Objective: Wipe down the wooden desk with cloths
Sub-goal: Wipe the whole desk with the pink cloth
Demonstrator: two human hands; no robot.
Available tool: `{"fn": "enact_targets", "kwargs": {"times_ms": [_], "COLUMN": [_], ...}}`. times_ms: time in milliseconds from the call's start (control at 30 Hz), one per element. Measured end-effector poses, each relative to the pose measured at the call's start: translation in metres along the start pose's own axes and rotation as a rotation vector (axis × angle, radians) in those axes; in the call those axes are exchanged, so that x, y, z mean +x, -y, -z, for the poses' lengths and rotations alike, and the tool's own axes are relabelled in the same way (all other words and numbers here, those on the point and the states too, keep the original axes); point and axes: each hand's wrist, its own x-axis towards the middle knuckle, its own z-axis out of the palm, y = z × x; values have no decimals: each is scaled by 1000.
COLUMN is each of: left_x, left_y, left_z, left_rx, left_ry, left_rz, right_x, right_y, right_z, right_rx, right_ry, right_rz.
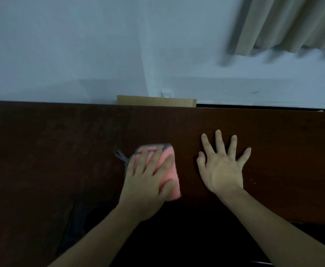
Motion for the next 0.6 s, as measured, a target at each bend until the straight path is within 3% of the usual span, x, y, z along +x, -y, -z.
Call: {"fn": "enact_targets", "kwargs": {"times_ms": [200,300,467,600], "left_x": [-11,23,76,42], "left_y": [24,47,59,50], "left_z": [-4,1,16,15], "left_rx": [55,104,113,71], "left_ry": [43,-43,-41,-49], "left_rz": [-182,-101,142,52], "right_x": [-2,-2,1,2], "right_y": [0,-1,-1,2], "right_z": [2,2,0,2], "right_rx": [-16,-18,-20,-37], "right_ry": [14,9,7,24], "right_rz": [-6,-8,-4,-24]}}
